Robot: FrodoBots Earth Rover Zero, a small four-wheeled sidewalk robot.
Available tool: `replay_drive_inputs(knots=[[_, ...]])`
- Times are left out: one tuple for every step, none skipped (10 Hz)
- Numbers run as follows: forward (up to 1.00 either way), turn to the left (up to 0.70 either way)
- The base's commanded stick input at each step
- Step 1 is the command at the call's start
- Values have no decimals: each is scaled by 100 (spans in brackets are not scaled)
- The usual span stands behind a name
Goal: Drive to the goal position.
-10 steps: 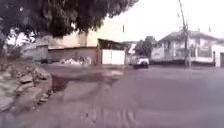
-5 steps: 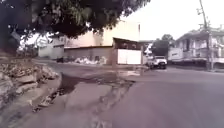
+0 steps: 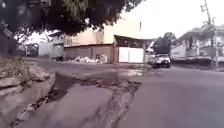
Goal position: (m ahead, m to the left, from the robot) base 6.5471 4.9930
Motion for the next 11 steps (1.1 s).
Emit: replay_drive_inputs(knots=[[100,0],[100,0],[100,0],[100,0],[100,0],[100,0],[100,0],[100,0],[100,0],[100,0],[100,0]])
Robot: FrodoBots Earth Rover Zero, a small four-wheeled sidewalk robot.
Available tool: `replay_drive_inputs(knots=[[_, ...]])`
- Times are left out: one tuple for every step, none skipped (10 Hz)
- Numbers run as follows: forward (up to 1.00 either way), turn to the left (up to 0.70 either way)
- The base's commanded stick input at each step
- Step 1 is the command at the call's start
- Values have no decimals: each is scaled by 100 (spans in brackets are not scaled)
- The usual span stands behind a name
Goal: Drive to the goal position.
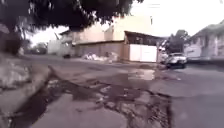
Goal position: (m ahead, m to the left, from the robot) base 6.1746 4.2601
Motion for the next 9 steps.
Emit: replay_drive_inputs(knots=[[100,0],[100,0],[100,0],[100,0],[100,0],[100,0],[100,0],[100,0],[100,0]])
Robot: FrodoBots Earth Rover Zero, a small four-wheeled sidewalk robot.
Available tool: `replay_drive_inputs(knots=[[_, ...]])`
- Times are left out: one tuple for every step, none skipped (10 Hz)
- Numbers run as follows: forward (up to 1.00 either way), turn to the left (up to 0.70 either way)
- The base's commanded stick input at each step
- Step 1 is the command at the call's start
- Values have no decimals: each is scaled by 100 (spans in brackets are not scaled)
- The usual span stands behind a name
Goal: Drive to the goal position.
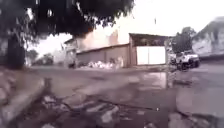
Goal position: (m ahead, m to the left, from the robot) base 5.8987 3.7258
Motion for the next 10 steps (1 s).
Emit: replay_drive_inputs(knots=[[100,0],[100,0],[100,0],[100,0],[100,1],[100,15],[100,30],[100,37],[100,37],[100,38]])
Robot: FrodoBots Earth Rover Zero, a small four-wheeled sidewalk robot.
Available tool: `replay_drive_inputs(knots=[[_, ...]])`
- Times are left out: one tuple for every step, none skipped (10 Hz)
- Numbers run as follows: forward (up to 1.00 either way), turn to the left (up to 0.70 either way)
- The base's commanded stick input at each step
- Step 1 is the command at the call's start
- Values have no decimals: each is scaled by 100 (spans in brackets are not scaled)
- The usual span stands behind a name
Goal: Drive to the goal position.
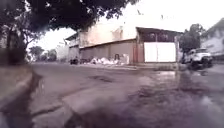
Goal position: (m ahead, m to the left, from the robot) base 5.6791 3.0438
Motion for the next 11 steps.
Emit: replay_drive_inputs(knots=[[100,39],[100,37],[100,32],[100,28],[100,23],[100,18],[100,14],[100,9],[100,5],[100,0],[100,0]])
